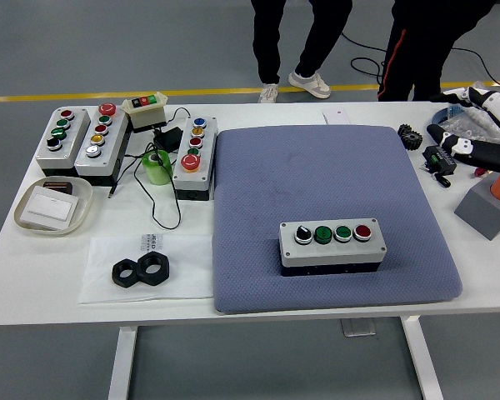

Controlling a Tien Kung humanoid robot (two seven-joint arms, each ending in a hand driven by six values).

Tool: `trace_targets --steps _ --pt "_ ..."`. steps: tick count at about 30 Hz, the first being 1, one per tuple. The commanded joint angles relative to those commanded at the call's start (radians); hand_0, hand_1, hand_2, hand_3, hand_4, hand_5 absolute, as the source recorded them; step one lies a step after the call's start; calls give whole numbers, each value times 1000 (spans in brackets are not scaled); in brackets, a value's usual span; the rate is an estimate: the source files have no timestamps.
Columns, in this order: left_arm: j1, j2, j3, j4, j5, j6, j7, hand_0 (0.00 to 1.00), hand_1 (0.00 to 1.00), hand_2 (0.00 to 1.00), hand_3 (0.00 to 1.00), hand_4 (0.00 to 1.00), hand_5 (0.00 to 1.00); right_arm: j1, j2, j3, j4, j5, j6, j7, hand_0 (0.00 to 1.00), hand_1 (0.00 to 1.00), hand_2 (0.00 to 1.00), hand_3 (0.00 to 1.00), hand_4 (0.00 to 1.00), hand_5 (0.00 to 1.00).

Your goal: Pick up the button,place it on the desk,press the button,press the button

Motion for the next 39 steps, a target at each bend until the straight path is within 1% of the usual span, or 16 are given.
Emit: trace_targets --steps 4,5,9,14,16,17,20,22,23,27,28,29,31,34,37,39 --pt "-5 -10 4 0 9 -3 2 744 922 985 880 600 998 -21 103 92 0 -159 96 32 842 795 739 718 651 331" --pt "-7 -11 4 0 12 -4 2 745 922 984 880 600 998 -30 123 106 0 -199 116 38 874 823 786 735 661 334" --pt "-7 -13 2 0 18 -7 4 745 922 984 880 600 998 -65 174 126 -3 -271 142 61 874 823 786 735 661 334" --pt "-6 -12 18 0 7 -10 2 743 922 985 879 599 998 -82 209 124 -12 -298 175 76 887 834 802 744 669 362" --pt "-7 -14 12 0 15 -11 3 743 922 985 879 599 998 -77 244 156 -18 -343 203 86 887 834 802 744 669 362" --pt "-7 -15 19 0 10 -10 2 745 922 985 880 600 998 -75 264 178 -20 -356 211 90 896 845 825 751 661 526" --pt "-6 -18 26 0 10 -10 0 745 922 985 880 600 998 -68 292 215 -30 -363 230 88 896 845 825 751 661 526" --pt "-6 -17 22 0 12 -10 0 745 922 985 880 600 998 -56 298 231 -48 -366 269 84 896 845 825 751 661 526" --pt "-6 -17 17 0 16 -11 1 744 921 984 879 599 998 -51 301 237 -53 -371 293 85 909 870 861 805 705 848" --pt "-6 -17 18 0 10 -9 0 744 921 984 879 599 998 -37 326 249 -99 -331 336 77 909 870 861 805 705 848" --pt "-6 -16 22 0 6 -8 -1 744 921 984 879 599 998 -30 326 237 -117 -309 322 61 909 870 861 805 705 848" --pt "-5 -15 21 0 7 -8 -1 744 919 984 879 599 998 -24 326 224 -138 -278 302 39 906 883 881 834 716 926" --pt "-5 -15 17 0 13 -8 0 744 919 984 879 599 998 -17 325 210 -167 -213 269 19 906 883 881 834 716 926" --pt "-10 -17 12 0 20 -7 -2 744 919 984 879 599 998 -19 332 173 -229 -94 163 -24 906 883 881 834 716 926" --pt "-10 -16 10 0 25 -6 -1 750 919 984 878 599 998 -22 333 174 -232 25 117 -27 907 882 875 835 709 925" --pt "-7 -15 11 0 26 -7 0 750 919 984 878 599 998 -24 334 174 -231 29 108 -29 907 882 875 835 709 925"
